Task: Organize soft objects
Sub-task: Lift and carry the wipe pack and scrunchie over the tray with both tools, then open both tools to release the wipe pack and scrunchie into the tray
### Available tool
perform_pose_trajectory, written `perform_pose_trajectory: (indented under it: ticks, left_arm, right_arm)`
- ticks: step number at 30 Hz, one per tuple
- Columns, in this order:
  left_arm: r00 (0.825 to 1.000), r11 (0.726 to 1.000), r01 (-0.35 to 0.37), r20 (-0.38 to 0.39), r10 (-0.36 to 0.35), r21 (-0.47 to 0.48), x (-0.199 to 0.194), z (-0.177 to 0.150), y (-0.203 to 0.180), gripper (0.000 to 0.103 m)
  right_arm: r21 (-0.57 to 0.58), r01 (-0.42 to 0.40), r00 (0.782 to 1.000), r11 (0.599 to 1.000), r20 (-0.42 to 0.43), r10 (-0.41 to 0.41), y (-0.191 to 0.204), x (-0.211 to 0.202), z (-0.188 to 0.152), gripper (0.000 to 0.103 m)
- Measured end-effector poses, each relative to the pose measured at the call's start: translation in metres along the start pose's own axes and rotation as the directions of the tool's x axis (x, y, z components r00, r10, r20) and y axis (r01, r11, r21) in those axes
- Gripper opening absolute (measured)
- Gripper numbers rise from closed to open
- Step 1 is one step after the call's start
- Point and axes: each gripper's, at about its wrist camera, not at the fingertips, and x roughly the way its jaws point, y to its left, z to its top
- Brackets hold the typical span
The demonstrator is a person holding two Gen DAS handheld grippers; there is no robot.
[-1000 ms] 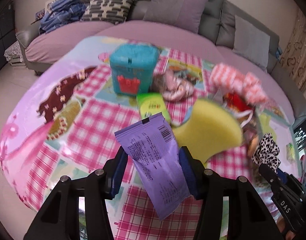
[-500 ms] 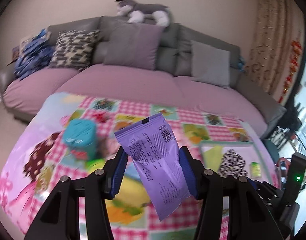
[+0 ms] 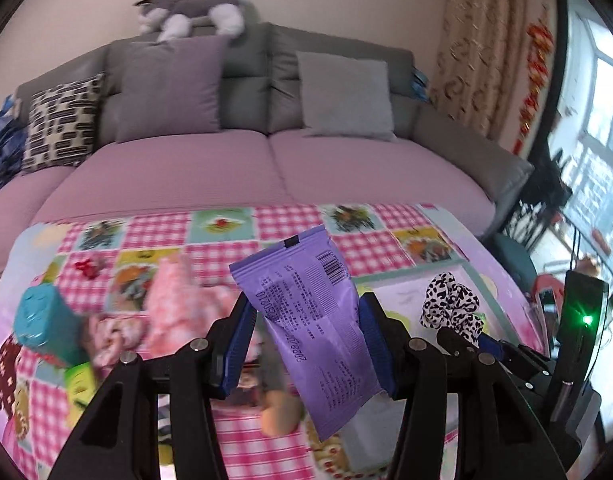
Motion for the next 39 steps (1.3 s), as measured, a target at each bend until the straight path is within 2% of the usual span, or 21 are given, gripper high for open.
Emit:
perform_pose_trajectory:
  ticks: [9, 14, 20, 23, 24, 26, 28, 30, 31, 33, 35, 36, 37, 39]
  left_arm:
    - [0.992, 0.996, 0.072, -0.111, -0.066, 0.059, 0.05, -0.022, -0.049, 0.055]
    - [0.98, 0.993, 0.097, -0.178, -0.084, 0.065, 0.072, -0.038, -0.063, 0.056]
    - [0.975, 0.993, 0.092, -0.21, -0.077, 0.066, 0.08, -0.046, -0.065, 0.06]
    - [0.975, 0.996, 0.077, -0.215, -0.064, 0.05, 0.081, -0.046, -0.059, 0.064]
    - [0.975, 0.997, 0.066, -0.214, -0.054, 0.047, 0.081, -0.046, -0.058, 0.068]
    - [0.978, 0.998, 0.049, -0.206, -0.039, 0.042, 0.078, -0.046, -0.054, 0.072]
    - [0.981, 0.999, 0.034, -0.193, -0.027, 0.032, 0.074, -0.044, -0.049, 0.081]
    - [0.984, 1.0, 0.013, -0.178, -0.01, 0.018, 0.07, -0.043, -0.044, 0.082]
    - [0.986, 1.0, 0.001, -0.167, 0.001, 0.011, 0.067, -0.043, -0.04, 0.086]
    - [0.989, 1.0, -0.028, -0.148, 0.027, -0.004, 0.064, -0.042, -0.034, 0.097]
    - [0.988, 0.998, -0.063, -0.139, 0.061, -0.007, 0.062, -0.042, -0.028, 0.098]
    - [0.988, 0.997, -0.083, -0.135, 0.081, -0.004, 0.061, -0.043, -0.026, 0.098]
    - [0.986, 0.995, -0.104, -0.132, 0.103, 0.001, 0.06, -0.044, -0.024, 0.098]
    - [0.981, 0.99, -0.139, -0.135, 0.139, 0.008, 0.059, -0.046, -0.02, 0.098]
  right_arm:
    - [0.074, 0.102, 0.994, 0.992, -0.047, -0.099, -0.047, 0.009, -0.009, 0.033]
    - [0.088, 0.094, 0.994, 0.992, -0.062, -0.089, -0.054, 0.012, -0.013, 0.035]
    - [0.068, 0.1, 0.992, 0.993, -0.081, -0.095, -0.053, 0.014, -0.016, 0.037]
    - [0.076, 0.084, 0.994, 0.994, -0.076, -0.079, -0.054, 0.01, -0.017, 0.054]
    - [0.073, 0.083, 0.994, 0.994, -0.075, -0.077, -0.054, 0.009, -0.017, 0.059]
    - [0.052, 0.088, 0.994, 0.995, -0.074, -0.084, -0.051, 0.006, -0.017, 0.061]
    - [0.021, 0.099, 0.992, 0.995, -0.078, -0.097, -0.048, 0.005, -0.019, 0.068]
    - [-0.001, 0.104, 0.991, 0.995, -0.078, -0.104, -0.045, 0.004, -0.02, 0.076]
    - [-0.009, 0.105, 0.991, 0.994, -0.078, -0.105, -0.045, 0.004, -0.02, 0.082]
    - [-0.007, 0.094, 0.993, 0.996, -0.076, -0.095, -0.045, 0.003, -0.021, 0.086]
    - [0.003, 0.075, 0.994, 0.997, -0.075, -0.075, -0.045, 0.001, -0.022, 0.089]
    - [0.001, 0.075, 0.994, 0.997, -0.074, -0.074, -0.045, 0.001, -0.022, 0.094]
    - [-0.006, 0.079, 0.994, 0.997, -0.073, -0.08, -0.044, 0.001, -0.022, 0.103]
    - [-0.014, 0.079, 0.995, 0.997, -0.067, -0.08, -0.042, -0.001, -0.023, 0.103]
